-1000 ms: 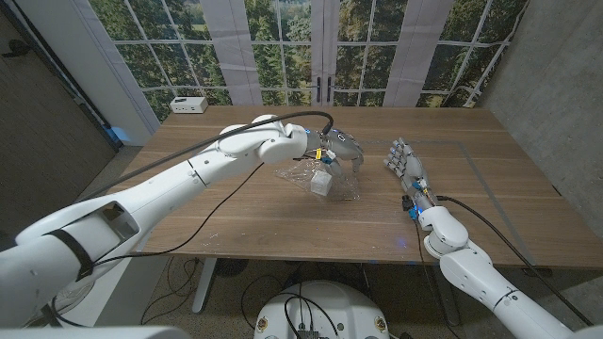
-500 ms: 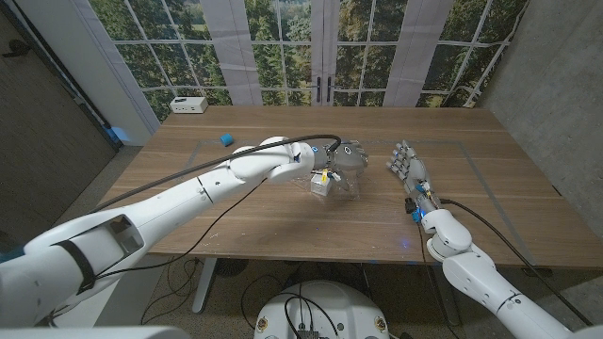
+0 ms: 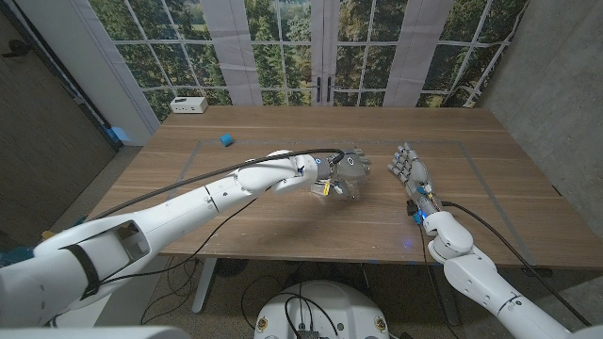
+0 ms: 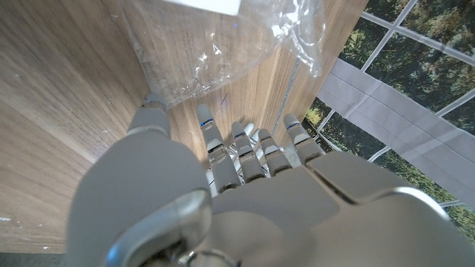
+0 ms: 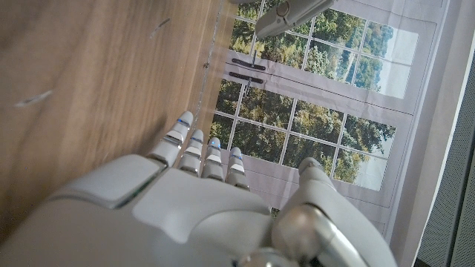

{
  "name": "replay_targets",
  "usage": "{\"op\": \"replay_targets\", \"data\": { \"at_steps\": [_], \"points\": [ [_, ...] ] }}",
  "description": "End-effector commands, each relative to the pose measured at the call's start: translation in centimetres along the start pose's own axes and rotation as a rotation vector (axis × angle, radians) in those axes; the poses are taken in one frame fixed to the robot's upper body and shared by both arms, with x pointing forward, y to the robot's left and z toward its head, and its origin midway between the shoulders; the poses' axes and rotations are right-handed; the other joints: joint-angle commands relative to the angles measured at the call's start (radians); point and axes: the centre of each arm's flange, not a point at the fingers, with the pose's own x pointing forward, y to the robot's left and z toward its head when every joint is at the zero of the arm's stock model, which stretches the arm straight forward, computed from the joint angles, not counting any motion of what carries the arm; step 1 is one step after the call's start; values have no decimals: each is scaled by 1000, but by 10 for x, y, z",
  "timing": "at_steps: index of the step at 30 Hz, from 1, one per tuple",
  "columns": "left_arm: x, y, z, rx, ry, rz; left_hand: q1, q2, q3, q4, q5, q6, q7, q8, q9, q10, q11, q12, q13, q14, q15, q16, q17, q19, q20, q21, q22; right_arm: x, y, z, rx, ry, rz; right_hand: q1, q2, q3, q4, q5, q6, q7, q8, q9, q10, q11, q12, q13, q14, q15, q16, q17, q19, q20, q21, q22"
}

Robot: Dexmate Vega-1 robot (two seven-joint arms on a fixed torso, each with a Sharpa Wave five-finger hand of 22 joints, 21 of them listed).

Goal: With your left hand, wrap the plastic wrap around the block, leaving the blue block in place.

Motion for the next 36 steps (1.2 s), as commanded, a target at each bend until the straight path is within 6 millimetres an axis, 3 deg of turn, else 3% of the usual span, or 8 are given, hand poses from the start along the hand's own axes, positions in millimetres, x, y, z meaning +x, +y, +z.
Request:
{"op": "replay_targets", "data": {
  "at_steps": [1, 8, 10, 13, 23, 26, 29, 36],
  "points": [
    [5, -7, 11, 42, -6, 9, 11, -2, 1, -5, 5, 12, -6, 2, 6, 8, -2, 2, 1, 8, -4, 5, 3, 5, 4, 8, -1, 1, -3, 0, -3, 4, -1, 12, 3, 7, 2, 6, 10, -3, 2, 2, 8, 1, 3, 5, 9, 2, 0, 5, 12, 0, 3, 4],
    [8, -11, 16, 71, -13, 9, 19, 0, 3, -5, 5, 12, -16, -1, 7, 13, -3, 1, -1, 13, -7, 5, 2, 12, 1, 10, -2, 3, -4, 0, -7, 6, -3, 13, 3, 8, 1, 6, 10, -3, 2, 2, 8, 1, 2, 5, 10, 1, 0, 5, 12, 0, 3, 4],
    [9, -11, 15, 53, -17, 5, 23, 2, 3, -4, 4, -27, -38, -21, 6, 11, -4, -1, -2, 14, -8, 4, 2, 14, 1, 10, -2, 4, -4, -1, -6, 11, -6, 13, 3, 8, 1, 6, 11, -3, 2, 2, 8, 2, 3, 6, 11, 1, 1, 5, 12, 0, 3, 4],
    [8, -13, 16, 62, -13, 21, 26, 6, 5, -3, 3, -36, -40, -27, 6, 10, -3, -3, -3, 15, -11, 4, 2, 15, 2, 9, -2, 4, -4, -1, -3, 11, -5, 14, 3, 8, 1, 6, 11, -2, 2, 2, 9, 2, 3, 6, 12, 2, 1, 5, 12, 0, 3, 4],
    [9, -30, 22, 99, 3, 48, 102, 23, 28, -16, -2, 139, -32, 34, 14, 72, -44, 9, -9, 70, -52, 13, 0, 54, -22, 20, -3, 7, -5, -1, -11, 15, -7, 15, 3, 9, 0, 7, 11, -3, 2, 2, 9, 2, 2, 6, 12, 2, 0, 5, 13, 1, 3, 4],
    [8, -31, 21, 96, 19, 82, 127, 31, 34, -15, -5, 220, -23, 66, 18, 100, -53, 13, -10, 88, -66, 14, 0, 66, -26, 24, -3, 8, -5, -1, -6, 13, -5, 15, 3, 9, 0, 7, 11, -3, 2, 2, 8, 3, 2, 6, 11, 1, 0, 5, 13, 1, 3, 4],
    [5, -31, 21, 103, 41, 128, 179, 53, 54, -18, -8, 317, 13, 105, 22, 151, -58, 24, -10, 123, -88, 19, 0, 90, -37, 34, -2, 9, -4, -1, -4, 13, -6, 16, 3, 9, -1, 7, 11, -3, 2, 2, 8, 2, 2, 6, 11, 1, 0, 5, 13, 0, 3, 4],
    [-13, -27, 12, 14, 151, 361, 205, 72, 61, -11, -7, 322, 47, 119, 36, 227, -70, 46, -2, 180, -120, 33, 4, 127, -61, 51, 0, 13, -3, 0, -5, 13, -5, 16, 2, 9, -1, 8, 11, -3, 1, 2, 9, 1, 2, 6, 12, 0, 0, 5, 13, 0, 3, 4]
  ]
}}
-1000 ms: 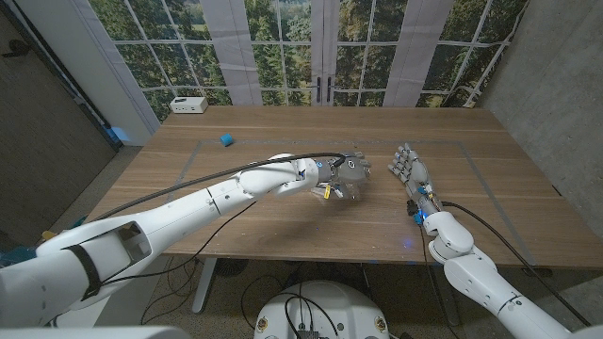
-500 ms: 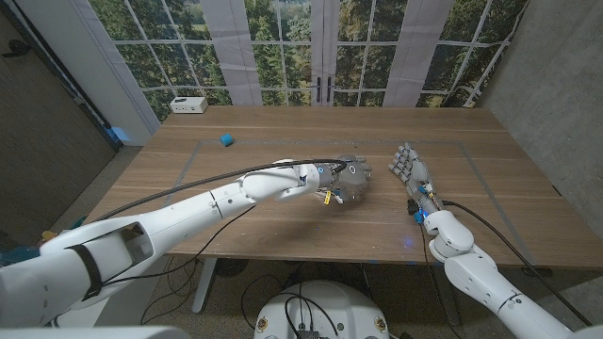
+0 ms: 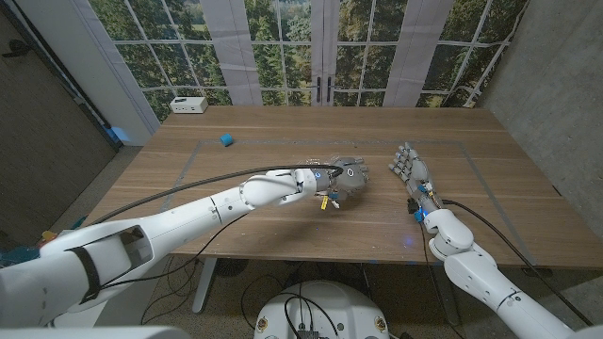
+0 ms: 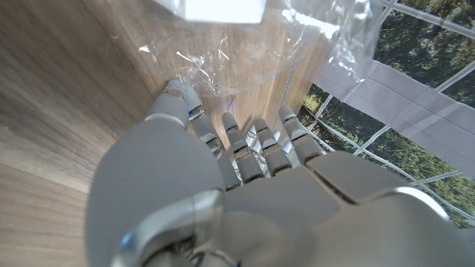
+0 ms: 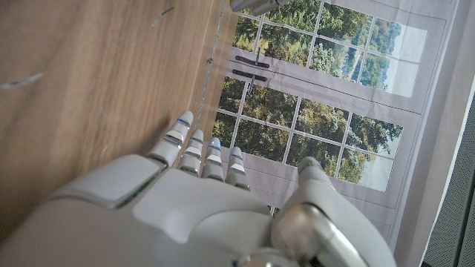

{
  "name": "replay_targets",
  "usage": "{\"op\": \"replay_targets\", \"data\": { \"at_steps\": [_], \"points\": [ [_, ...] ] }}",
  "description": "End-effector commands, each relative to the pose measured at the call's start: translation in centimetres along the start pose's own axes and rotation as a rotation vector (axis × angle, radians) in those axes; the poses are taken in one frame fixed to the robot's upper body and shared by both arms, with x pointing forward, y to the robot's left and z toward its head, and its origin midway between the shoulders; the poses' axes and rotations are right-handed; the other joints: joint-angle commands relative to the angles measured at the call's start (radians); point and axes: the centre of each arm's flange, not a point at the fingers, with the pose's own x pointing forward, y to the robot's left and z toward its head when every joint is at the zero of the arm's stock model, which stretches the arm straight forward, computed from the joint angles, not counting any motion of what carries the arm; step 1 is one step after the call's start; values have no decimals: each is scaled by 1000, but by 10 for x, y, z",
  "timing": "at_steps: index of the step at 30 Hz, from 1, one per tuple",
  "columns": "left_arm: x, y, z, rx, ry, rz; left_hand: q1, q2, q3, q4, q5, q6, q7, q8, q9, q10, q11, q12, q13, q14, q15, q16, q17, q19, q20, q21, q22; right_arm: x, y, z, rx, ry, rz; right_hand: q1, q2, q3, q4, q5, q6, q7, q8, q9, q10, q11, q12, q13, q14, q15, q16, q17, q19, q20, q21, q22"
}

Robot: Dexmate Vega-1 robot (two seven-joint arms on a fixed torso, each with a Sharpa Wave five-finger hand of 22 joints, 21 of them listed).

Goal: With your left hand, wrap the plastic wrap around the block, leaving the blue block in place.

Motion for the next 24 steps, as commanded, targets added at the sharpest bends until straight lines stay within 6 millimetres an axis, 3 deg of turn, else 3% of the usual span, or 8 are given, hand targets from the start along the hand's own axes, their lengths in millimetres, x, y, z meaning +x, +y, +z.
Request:
{"op": "replay_targets", "data": {
  "at_steps": [1, 8, 12, 17, 24],
  "points": [
    [-21, 13, -12, -109, 139, 373, 21, 9, 9, 4, 2, 3, 22, 17, 23, 54, -13, 19, 8, 35, -117, 12, 4, 20, -7, 13, 3, 5, 1, 1, -8, 5, -1, 10, -3, 6, 2, 8, 7, 1, 1, 2, 9, 1, 2, 6, 12, 0, 0, 5, 10, -4, 3, 4],
    [-27, 20, -23, -223, 125, 355, 29, 15, 18, 5, 5, 17, 31, 36, 37, 90, -16, 28, 14, 59, -120, 13, 4, 28, -10, 18, 5, 8, 2, 0, 4, 3, 2, 9, -4, 5, 3, 7, 6, 0, 1, 2, 6, -1, 1, 6, 13, 0, 1, 6, 11, -4, 3, 4],
    [-19, 20, -35, -343, -3, 145, 29, 12, 21, 6, 5, 25, 28, 48, 45, 58, -6, 12, 17, 55, -113, 7, 5, 24, -3, 18, 5, 10, 2, 2, -4, 2, 8, 8, -5, 5, 4, 7, 5, 0, 0, 3, 6, -1, 1, 6, 12, 0, 1, 6, 11, -5, 3, 4],
    [-24, 15, -32, -299, 5, 134, 29, 11, 25, 7, 6, 14, 44, 53, 53, 39, -8, 1, 19, 42, -101, -1, 6, 15, 5, 16, 6, 12, 3, 3, -3, 8, 10, 7, -6, 4, 4, 7, 4, -1, 0, 3, 6, -2, 1, 6, 13, 0, 1, 6, 11, -5, 3, 4],
    [-42, 14, -35, -290, 113, 166, 37, 6, 32, 3, 9, 11, 54, 57, 54, 83, -12, 13, 24, 66, -111, 2, 5, 18, 1, 19, 6, 17, 4, 2, -8, 19, 17, 6, -5, 3, 5, 7, 4, -1, 0, 3, 6, -1, 1, 6, 12, 0, 0, 6, 11, -5, 3, 4]
  ]
}}
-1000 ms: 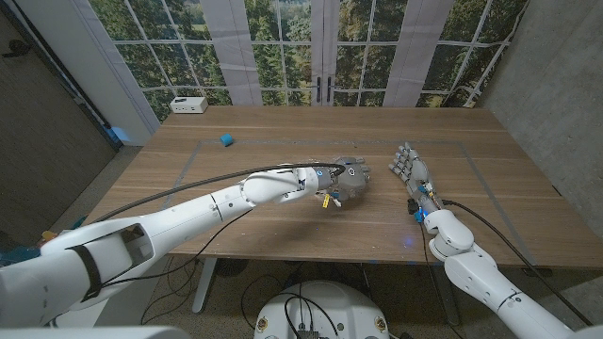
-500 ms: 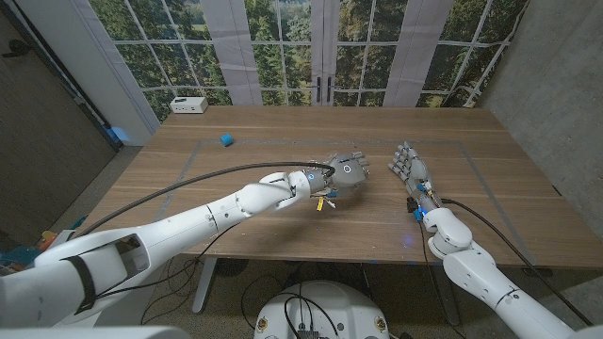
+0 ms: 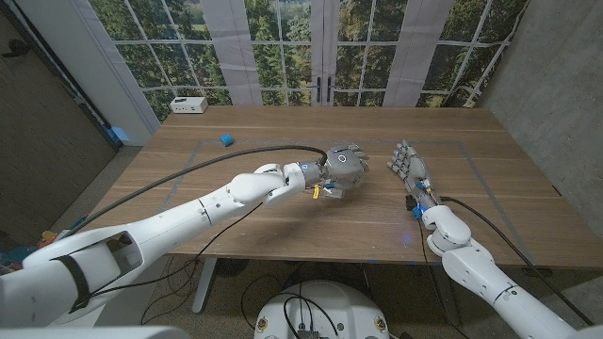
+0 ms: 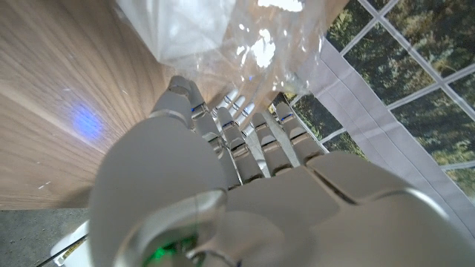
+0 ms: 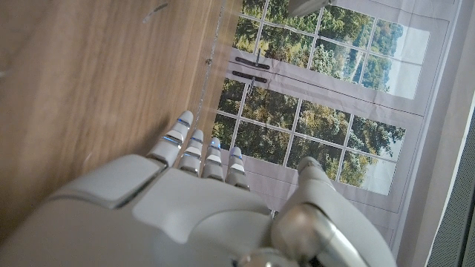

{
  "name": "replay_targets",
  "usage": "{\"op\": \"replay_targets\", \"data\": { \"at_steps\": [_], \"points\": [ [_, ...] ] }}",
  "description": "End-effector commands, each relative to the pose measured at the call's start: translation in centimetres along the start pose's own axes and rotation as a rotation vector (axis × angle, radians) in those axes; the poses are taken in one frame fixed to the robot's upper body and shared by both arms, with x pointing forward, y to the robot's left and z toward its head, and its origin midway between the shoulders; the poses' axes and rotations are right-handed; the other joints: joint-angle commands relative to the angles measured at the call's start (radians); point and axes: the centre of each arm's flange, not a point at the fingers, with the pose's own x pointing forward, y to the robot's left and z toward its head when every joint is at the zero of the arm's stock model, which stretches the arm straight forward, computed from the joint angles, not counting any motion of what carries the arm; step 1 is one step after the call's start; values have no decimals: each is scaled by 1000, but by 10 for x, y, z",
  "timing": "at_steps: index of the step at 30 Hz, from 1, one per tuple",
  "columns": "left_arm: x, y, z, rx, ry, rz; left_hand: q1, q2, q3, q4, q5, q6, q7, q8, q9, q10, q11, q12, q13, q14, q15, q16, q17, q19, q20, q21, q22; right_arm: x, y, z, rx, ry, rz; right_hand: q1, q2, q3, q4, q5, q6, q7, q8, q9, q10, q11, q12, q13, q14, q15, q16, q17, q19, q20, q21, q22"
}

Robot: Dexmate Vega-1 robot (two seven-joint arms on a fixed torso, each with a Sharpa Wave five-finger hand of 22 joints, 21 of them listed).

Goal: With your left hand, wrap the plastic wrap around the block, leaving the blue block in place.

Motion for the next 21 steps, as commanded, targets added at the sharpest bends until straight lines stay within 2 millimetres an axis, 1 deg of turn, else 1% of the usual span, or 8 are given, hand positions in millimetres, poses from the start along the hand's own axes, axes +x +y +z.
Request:
{"op": "replay_targets", "data": {
  "at_steps": [1, 6, 12, 14, 16, 17, 19, 21],
  "points": [
    [-23, 0, -5, -13, 88, -37, 15, -5, 10, -2, 6, 10, 19, 9, 34, 31, -1, 13, 5, 22, -112, 1, 2, 9, 1, 5, 6, 8, 2, 0, -4, 15, 12, 6, -5, 4, 5, 7, 4, -1, 0, 3, 6, -1, 1, 6, 12, 0, 0, 1, 5, 0, 3, 5],
    [-38, -1, 2, 113, 183, 62, 13, -4, 11, 1, 7, 7, 23, 13, 38, 39, 1, 14, 7, 28, -111, 2, 3, 10, 1, 6, 6, 14, 4, 0, -7, 27, 24, 5, -5, 3, 6, 6, 4, -1, 0, 3, 5, -1, 0, 6, 11, 2, 0, 1, 5, 0, 3, 5],
    [-41, -5, 4, 148, 238, 88, 11, -4, 13, 3, 6, 7, 21, 18, 43, 44, -5, 13, 9, 39, -116, 4, 3, 18, -2, 11, 6, 20, 5, 2, -11, 31, 29, 4, -4, 3, 7, 6, 2, -2, -1, 3, 4, -1, 0, 6, 10, 1, 0, 2, 4, 0, 2, 5],
    [-41, -8, 2, 112, 233, 90, 9, -4, 13, 4, 6, 6, 20, 19, 44, 44, -6, 13, 10, 41, -117, 4, 4, 20, -4, 12, 7, 21, 5, 2, -12, 30, 35, 3, -4, 3, 7, 6, 1, -2, -1, 3, 3, -1, -1, 6, 9, 1, -1, 2, 3, 0, 2, 5],
    [-39, -8, -2, 46, 184, 26, 3, -6, 11, 8, 5, 2, 16, 18, 43, 46, -7, 12, 11, 44, -117, 5, 5, 21, -5, 13, 7, 20, 4, 2, -11, 32, 25, 3, -4, 3, 8, 6, 2, -2, -1, 3, 3, -1, -1, 6, 8, 0, -1, 2, 3, 0, 2, 5],
    [-40, -9, -3, 13, 193, 24, -14, -12, 3, 16, 1, -2, 16, 18, 41, 45, -4, 10, 12, 46, -120, 6, 7, 22, -7, 14, 7, 20, 3, 2, -9, 30, 24, 3, -4, 3, 8, 6, 2, -2, -1, 3, 2, -1, -1, 6, 8, 0, -1, 2, 3, -1, 2, 5],
    [-37, -7, -2, 54, 171, -39, -43, -11, -5, 32, -3, -20, 33, 12, 37, 42, 9, 5, 16, 46, -116, 4, 10, 17, -4, 14, 8, 18, 3, 3, -9, 34, 11, 2, -4, 3, 8, 6, 2, -2, -1, 3, 1, 0, -1, 6, 8, 1, -1, 2, 3, -1, 2, 5],
    [-38, -8, -6, -18, 188, -24, -107, 8, -18, 69, -4, -23, 77, 10, 31, 53, 25, 5, 20, 47, -106, 3, 13, 5, 6, 12, 9, 17, 1, 3, -14, 35, 12, 2, -3, 3, 9, 6, 1, -2, -1, 3, 1, -1, -1, 6, 8, 1, -1, 2, 2, -2, 2, 5]
  ]
}}
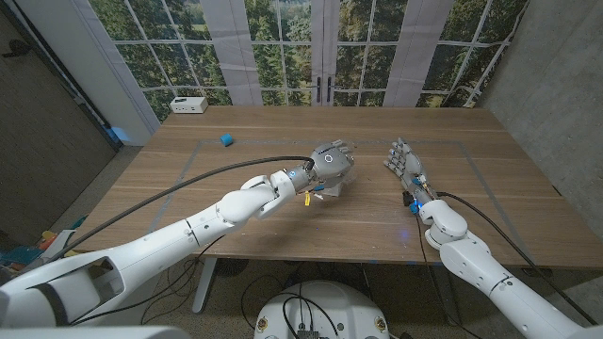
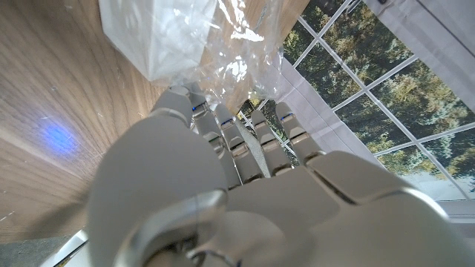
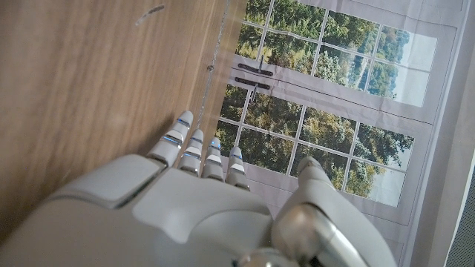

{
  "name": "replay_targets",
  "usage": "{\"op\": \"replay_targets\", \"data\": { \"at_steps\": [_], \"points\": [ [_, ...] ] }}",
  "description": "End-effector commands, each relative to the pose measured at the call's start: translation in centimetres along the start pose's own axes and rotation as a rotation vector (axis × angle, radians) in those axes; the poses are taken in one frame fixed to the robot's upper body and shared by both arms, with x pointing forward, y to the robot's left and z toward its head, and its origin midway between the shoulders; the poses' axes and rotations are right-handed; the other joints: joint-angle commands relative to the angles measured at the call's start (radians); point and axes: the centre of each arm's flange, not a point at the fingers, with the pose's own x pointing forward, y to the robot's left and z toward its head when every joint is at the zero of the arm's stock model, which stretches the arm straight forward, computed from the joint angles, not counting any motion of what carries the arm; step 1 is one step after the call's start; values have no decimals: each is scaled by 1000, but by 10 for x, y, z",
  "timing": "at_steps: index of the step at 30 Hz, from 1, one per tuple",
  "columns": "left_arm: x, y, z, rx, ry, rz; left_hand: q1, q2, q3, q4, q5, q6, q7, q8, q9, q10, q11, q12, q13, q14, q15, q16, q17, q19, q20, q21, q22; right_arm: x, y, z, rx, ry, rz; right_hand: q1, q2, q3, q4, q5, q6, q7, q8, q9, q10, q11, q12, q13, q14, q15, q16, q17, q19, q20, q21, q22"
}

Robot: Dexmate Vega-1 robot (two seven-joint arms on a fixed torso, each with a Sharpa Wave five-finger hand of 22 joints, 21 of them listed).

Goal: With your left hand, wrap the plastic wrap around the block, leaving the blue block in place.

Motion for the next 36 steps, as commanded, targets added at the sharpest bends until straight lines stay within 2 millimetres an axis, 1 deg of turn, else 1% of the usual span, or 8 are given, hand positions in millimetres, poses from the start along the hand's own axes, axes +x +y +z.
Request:
{"op": "replay_targets", "data": {
  "at_steps": [1, 5, 13, 15, 18, 23, 28, 36],
  "points": [
    [-2, -4, -8, -120, -1, -95, -122, 36, -19, 68, -3, -4, 62, -10, 11, 30, 35, 0, 11, 15, -92, 3, 9, -14, 15, 8, 5, 1, -3, 2, -4, 11, -14, 2, -3, 3, 9, 6, 2, -2, -1, 3, 1, -2, -1, 6, 8, 2, -1, 2, 2, -2, 2, 5],
    [-2, -4, -9, -136, 72, -59, -260, 72, -36, 157, -2, -23, 111, -28, 1, 47, 99, 0, 16, 49, -61, 9, 10, -34, 31, 7, 9, 0, -3, 0, -2, 14, -17, 1, -2, 3, 10, 6, 1, -2, -1, 3, 0, -2, -2, 6, 7, 0, -1, 2, 2, -2, 1, 5],
    [2, -9, -15, -218, 80, -139, -298, 74, -25, 176, 2, -122, 85, -82, -14, 28, 117, -14, 14, 55, -50, -1, 5, -28, 35, 14, 11, 0, -5, 2, 2, 7, -14, 0, 0, 4, 11, 6, 1, -3, -1, 3, -1, -5, -2, 6, 7, 0, -1, 3, 2, -3, 1, 5],
    [1, -7, -19, -256, 95, -112, -328, 83, 11, 187, 5, -319, 41, -194, -45, -13, 130, -43, -2, 44, -29, -15, 4, -39, 42, 16, 11, 0, -5, 2, -1, 6, -8, 0, 0, 4, 12, 5, 0, -3, -1, 3, -1, -5, -2, 6, 7, 1, -1, 3, 2, -3, 1, 5],
    [-6, 0, -25, -281, 159, -5, -344, 82, 50, 189, 7, -498, 10, -257, -57, -63, 150, -67, -6, 37, -13, -20, 5, -41, 47, 21, 12, -1, -6, 2, 1, 5, -11, 0, 0, 4, 12, 5, 0, -2, -1, 3, -1, -6, -2, 6, 8, 0, -1, 3, 2, -3, 1, 5],
    [-18, -2, -32, -335, 146, 140, -360, 64, 74, 176, 10, -678, -16, -260, -63, -155, 163, -97, -10, -3, -4, -31, 5, -32, 47, 29, 11, -3, -6, 2, 1, 8, -7, -1, 0, 4, 13, 5, -1, -3, -2, 3, -3, -6, -2, 6, 7, 0, -1, 3, 1, -4, 1, 5],
    [-25, -5, -33, -377, 82, 193, -364, 45, 89, 143, 11, -770, -25, -251, -67, -267, 163, -113, -21, -83, -7, -45, -4, -27, -9, 32, 4, -3, -6, 3, -1, 5, -1, -2, 0, 3, 14, 5, -1, -4, -2, 3, -4, -6, -3, 6, 7, 0, -1, 3, 1, -5, 1, 5],
    [-20, -15, -40, -526, -206, 22, -353, 108, 169, 130, 12, -735, 47, -237, -69, -308, 149, -107, -45, -130, -7, -44, -9, 15, -95, 41, -14, -3, -3, 1, 2, 6, 2, -3, 0, 3, 15, 4, -1, -3, -2, 3, -3, -3, -2, 6, 7, -1, -1, 3, 1, -4, 1, 5]
  ]
}}
